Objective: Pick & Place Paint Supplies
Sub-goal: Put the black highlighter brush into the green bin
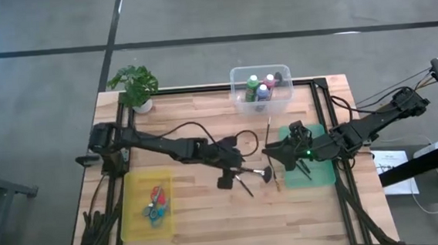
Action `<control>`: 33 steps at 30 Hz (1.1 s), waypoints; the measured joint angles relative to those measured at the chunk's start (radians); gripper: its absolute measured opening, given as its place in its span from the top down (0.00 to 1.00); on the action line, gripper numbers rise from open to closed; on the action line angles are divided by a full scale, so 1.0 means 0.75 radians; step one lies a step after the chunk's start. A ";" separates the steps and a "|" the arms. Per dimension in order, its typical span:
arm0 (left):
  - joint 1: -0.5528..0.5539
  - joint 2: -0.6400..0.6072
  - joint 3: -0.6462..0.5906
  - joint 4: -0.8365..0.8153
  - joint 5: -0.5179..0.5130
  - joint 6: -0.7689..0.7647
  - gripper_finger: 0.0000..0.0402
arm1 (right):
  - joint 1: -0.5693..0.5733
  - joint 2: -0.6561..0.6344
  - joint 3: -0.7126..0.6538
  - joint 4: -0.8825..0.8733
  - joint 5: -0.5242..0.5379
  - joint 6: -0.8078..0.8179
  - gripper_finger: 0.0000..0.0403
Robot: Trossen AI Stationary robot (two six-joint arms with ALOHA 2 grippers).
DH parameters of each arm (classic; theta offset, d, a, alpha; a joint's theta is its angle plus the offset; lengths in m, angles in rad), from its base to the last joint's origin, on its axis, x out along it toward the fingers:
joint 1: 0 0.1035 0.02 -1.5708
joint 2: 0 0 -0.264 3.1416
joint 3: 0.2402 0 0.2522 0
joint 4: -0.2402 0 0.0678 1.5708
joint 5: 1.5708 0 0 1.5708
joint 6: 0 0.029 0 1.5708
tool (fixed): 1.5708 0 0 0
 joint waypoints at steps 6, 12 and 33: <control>0.001 0.041 0.002 -0.001 0.004 -0.001 0.48 | 0.001 0.000 0.000 -0.006 0.000 -0.002 0.49; 0.000 0.097 0.008 0.002 0.005 -0.011 0.48 | 0.001 0.000 -0.004 -0.012 0.001 -0.006 0.49; 0.024 0.424 0.247 -0.072 -0.006 -0.015 0.59 | 0.021 -0.001 -0.006 -0.036 0.001 0.035 0.49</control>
